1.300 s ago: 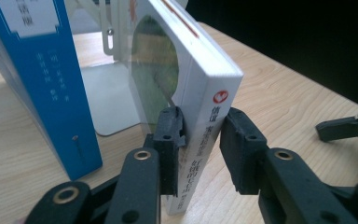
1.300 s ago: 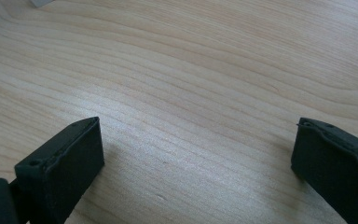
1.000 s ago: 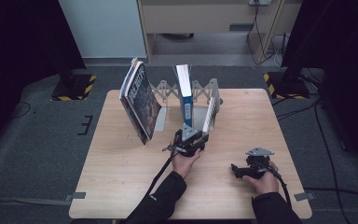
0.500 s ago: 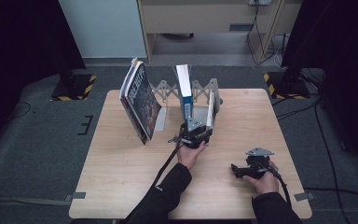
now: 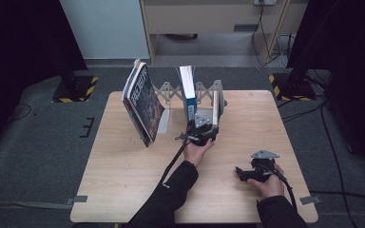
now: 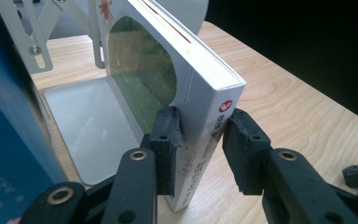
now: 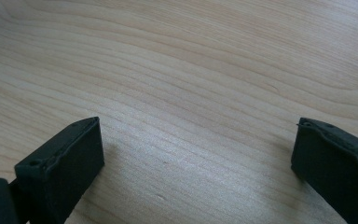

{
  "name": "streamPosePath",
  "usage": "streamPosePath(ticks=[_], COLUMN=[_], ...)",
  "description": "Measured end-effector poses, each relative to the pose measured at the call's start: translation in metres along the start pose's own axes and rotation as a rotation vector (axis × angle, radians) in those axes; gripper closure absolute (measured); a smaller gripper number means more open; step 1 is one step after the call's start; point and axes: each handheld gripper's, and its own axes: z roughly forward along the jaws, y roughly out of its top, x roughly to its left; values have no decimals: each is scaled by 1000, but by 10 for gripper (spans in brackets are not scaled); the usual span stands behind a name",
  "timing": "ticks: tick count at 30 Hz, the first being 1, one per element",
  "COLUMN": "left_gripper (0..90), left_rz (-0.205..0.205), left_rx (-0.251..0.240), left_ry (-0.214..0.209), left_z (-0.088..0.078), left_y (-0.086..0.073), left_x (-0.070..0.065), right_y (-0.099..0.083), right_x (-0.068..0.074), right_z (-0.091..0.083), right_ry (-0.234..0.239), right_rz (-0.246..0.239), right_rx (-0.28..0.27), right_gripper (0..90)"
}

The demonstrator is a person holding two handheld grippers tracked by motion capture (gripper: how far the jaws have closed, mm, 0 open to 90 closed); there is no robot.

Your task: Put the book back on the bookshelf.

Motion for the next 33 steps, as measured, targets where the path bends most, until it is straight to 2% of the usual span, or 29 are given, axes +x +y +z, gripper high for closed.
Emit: streamPosePath(ticks=[8, 12, 16, 19, 28, 33], left_gripper=[642, 635, 629, 626, 629, 646], left_rz=[7, -26, -8, -10, 41, 27], left_rx=[10, 9, 15, 11, 19, 13], left_ry=[3, -13, -10, -17, -37, -42], left_z=[7, 10, 13, 13, 9, 8], left_y=[5, 7, 8, 7, 3, 4], left_x=[-1, 0, -4, -4, -5, -5], right_y=[0, 0, 0, 0, 0, 0], right_x=[0, 0, 0, 0, 0, 0], right_z=[0, 0, 0, 0, 0, 0], right_ry=[0, 0, 0, 0, -1, -1], right_rz=[0, 0, 0, 0, 4, 4], right_rx=[0, 0, 0, 0, -1, 0], right_gripper=[25, 25, 24, 24, 23, 23])
